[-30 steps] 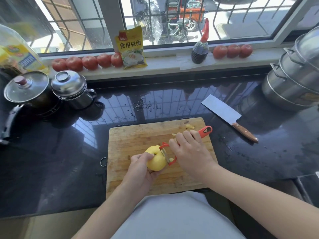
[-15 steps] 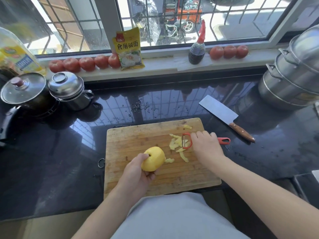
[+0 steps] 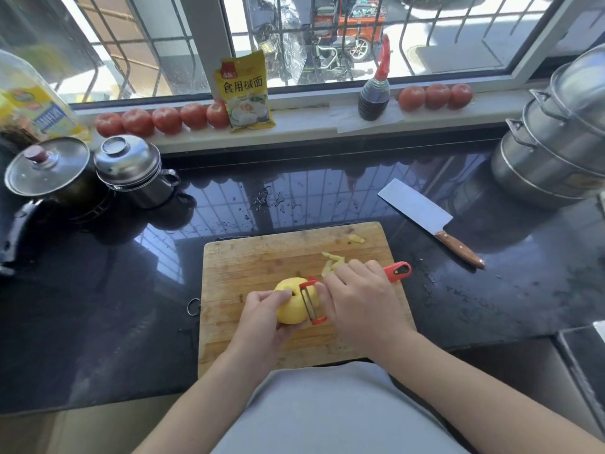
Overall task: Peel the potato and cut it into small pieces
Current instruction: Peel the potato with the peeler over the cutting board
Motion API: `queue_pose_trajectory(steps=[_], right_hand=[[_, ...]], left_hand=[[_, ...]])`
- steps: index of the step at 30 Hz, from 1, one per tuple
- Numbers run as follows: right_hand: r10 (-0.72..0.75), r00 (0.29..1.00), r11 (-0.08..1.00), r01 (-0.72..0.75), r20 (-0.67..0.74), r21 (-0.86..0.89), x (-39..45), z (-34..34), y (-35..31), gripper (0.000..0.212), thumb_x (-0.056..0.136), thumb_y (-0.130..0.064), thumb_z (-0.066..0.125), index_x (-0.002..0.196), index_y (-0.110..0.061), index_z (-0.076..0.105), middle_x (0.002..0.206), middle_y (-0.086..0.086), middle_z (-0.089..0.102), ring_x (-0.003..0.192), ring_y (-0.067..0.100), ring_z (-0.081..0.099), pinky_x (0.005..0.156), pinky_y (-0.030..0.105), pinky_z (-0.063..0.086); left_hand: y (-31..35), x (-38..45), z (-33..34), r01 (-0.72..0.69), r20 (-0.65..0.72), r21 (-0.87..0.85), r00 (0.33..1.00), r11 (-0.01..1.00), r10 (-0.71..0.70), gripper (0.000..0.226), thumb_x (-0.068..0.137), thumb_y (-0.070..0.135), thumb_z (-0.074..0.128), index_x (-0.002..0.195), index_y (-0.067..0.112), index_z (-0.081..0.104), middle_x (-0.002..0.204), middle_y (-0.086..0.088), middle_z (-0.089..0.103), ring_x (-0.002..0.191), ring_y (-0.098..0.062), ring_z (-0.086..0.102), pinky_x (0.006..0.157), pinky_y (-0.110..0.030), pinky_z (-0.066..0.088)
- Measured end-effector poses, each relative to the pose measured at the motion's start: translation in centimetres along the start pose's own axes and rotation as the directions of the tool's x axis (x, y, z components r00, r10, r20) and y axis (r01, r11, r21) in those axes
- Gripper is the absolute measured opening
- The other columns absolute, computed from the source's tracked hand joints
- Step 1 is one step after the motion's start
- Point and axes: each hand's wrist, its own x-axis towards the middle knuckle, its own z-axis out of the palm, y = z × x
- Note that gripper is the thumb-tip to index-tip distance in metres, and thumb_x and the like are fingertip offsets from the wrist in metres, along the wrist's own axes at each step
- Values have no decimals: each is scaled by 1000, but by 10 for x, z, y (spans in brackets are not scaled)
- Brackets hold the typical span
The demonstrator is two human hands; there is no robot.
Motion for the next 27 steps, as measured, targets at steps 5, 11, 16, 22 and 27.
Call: queue_pose_trajectory(steps=[5, 11, 16, 22, 27], right_hand=[[-70, 995, 995, 65, -64, -76, 7, 5, -9, 40, 103, -32, 46, 67, -17, 56, 66, 3, 52, 66, 27, 47, 63, 42, 39], [-24, 1000, 986, 27, 19, -165, 11, 18, 27, 45, 105, -35, 42, 69, -17, 62, 67, 4, 58, 67, 28, 51, 65, 43, 39], [57, 994, 994, -48, 92, -101, 13, 24, 48, 47, 105, -36, 40, 69, -18, 62, 68, 0, 60, 69, 25, 50, 67, 41, 37], [-98, 995, 995, 97, -16, -16, 6, -1, 10, 42, 105, -35, 45, 73, -16, 64, 70, 1, 58, 68, 24, 49, 65, 40, 38], [-86, 995, 996, 86, -56, -12, 1, -2, 9, 39, 104, -33, 47, 73, -16, 63, 70, 2, 57, 69, 23, 47, 66, 39, 38]], left_hand=[[3, -4, 3, -39, 0, 36, 999, 999, 39, 20, 104, 16, 59, 118, 6, 50, 121, -22, 60, 103, -33, 67, 69, -36, 62], [2, -5, -1, -38, -20, 31, 999, 999, 38, 7, 103, 13, 56, 104, 6, 52, 114, -13, 53, 95, -28, 59, 77, -44, 60], [2, -8, -5, -64, 65, 41, 996, 997, 61, 7, 104, 14, 56, 110, 9, 56, 120, -12, 59, 98, -27, 61, 76, -40, 58], [0, -11, -3, -113, 91, 30, 990, 993, 110, 18, 103, 14, 59, 120, 7, 56, 119, -17, 66, 94, -26, 65, 69, -35, 60], [-1, -13, -3, -122, 124, 17, 985, 992, 119, 17, 105, 13, 55, 120, 6, 58, 117, -18, 68, 96, -25, 66, 75, -39, 61]])
